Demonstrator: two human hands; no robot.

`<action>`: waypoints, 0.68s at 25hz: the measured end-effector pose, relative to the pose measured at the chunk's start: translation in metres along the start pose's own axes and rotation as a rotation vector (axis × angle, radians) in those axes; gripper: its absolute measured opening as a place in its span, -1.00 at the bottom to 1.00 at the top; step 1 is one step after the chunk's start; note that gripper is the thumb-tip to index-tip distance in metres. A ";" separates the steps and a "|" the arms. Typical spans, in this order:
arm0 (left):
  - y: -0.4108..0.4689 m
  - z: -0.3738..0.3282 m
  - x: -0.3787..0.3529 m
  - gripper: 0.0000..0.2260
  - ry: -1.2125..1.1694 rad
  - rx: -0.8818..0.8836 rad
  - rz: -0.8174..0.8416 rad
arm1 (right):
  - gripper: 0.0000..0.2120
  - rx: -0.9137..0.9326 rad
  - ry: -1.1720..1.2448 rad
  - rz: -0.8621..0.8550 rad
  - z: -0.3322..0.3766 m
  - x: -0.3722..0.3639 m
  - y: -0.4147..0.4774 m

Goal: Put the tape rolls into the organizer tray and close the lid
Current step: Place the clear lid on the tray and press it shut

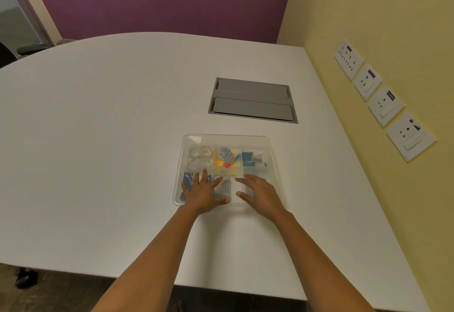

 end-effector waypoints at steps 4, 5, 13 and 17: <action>0.016 -0.002 0.021 -0.44 -0.019 -0.009 -0.045 | -0.53 -0.026 0.029 -0.105 -0.001 0.023 0.023; 0.021 -0.003 0.029 -0.45 0.012 -0.019 -0.063 | -0.52 -0.038 0.022 -0.110 -0.003 0.028 0.031; 0.073 -0.016 0.076 -0.47 0.105 -0.053 -0.148 | -0.42 -0.178 -0.094 -0.009 -0.026 0.033 0.089; 0.098 -0.017 0.081 -0.46 0.110 -0.058 -0.142 | -0.40 -0.200 -0.151 0.026 -0.035 0.033 0.115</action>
Point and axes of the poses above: each hand's wrist, its own y-axis towards the middle knuckle, its own x-axis out of the back of the hand, z = x × y, the point moved 9 cm from there along y, towards the middle knuckle, and after that the axes turned 1 degree about -z, right-handed, at the moved point
